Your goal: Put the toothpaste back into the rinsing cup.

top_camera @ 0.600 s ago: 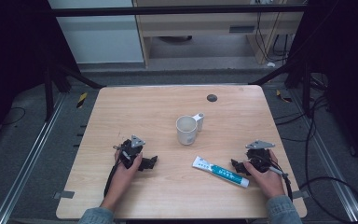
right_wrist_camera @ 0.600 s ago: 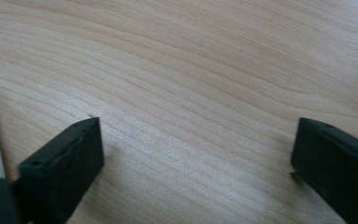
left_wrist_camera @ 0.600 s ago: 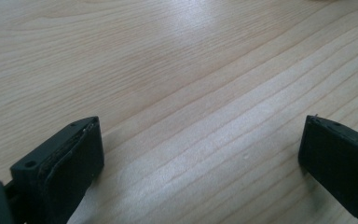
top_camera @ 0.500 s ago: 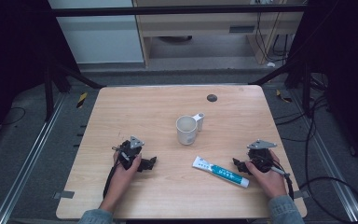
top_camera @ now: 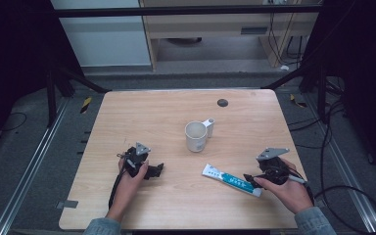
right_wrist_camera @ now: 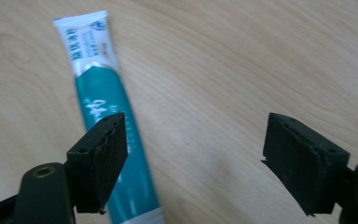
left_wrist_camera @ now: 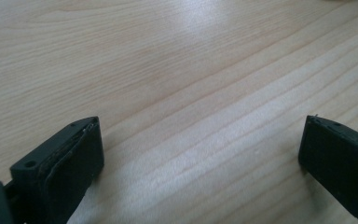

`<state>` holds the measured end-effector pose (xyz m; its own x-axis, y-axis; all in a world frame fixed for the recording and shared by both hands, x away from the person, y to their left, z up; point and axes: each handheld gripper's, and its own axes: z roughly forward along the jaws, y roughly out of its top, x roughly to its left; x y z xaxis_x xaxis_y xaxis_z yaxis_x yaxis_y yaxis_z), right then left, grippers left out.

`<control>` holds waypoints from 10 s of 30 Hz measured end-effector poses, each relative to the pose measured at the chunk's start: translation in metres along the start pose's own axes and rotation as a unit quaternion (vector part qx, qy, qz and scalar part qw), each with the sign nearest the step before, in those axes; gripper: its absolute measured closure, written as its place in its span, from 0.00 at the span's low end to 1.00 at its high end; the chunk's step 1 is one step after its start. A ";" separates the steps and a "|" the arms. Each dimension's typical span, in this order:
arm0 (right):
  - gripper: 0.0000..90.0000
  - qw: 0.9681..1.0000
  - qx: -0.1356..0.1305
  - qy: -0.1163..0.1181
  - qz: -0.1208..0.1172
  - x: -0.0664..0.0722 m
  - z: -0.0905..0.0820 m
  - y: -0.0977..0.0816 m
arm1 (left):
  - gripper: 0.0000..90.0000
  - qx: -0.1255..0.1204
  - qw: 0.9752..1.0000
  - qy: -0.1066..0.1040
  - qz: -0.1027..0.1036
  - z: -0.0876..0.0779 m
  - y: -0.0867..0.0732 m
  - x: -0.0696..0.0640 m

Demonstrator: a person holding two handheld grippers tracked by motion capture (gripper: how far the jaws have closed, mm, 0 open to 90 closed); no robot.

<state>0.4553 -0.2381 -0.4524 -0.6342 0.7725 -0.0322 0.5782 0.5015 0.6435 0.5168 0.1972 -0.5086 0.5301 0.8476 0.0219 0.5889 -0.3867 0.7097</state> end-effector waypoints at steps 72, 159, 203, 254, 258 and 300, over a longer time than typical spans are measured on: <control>0.64 0.977 0.177 0.079 -0.093 0.056 0.074 0.063 | 0.00 -0.001 1.000 -0.005 0.004 0.012 0.012 -0.003; 0.88 0.999 0.009 0.026 -0.046 0.021 0.018 0.129 | 0.00 -0.002 1.000 -0.005 0.004 0.012 0.012 -0.003; 0.88 0.991 -0.131 -0.027 0.000 0.027 -0.011 0.185 | 0.00 -0.003 1.000 -0.005 0.002 0.012 0.012 -0.004; 0.88 0.970 -0.225 -0.087 0.004 0.039 -0.031 0.209 | 0.00 -0.002 1.000 -0.005 0.006 0.012 0.012 -0.003; 0.88 0.970 -0.227 -0.089 0.004 0.040 -0.030 0.210 | 0.00 -0.002 1.000 -0.005 0.006 0.012 0.012 -0.003; 0.88 0.955 -0.282 -0.087 0.007 0.051 -0.031 0.219 | 0.00 -0.004 1.000 -0.005 0.004 0.012 0.012 -0.003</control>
<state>0.5341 -0.1012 -0.2896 -0.5059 0.8549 -0.1153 0.1860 0.2386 0.9531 0.5294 0.1853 -0.5087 0.5404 0.8412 0.0204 0.5804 -0.3903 0.7147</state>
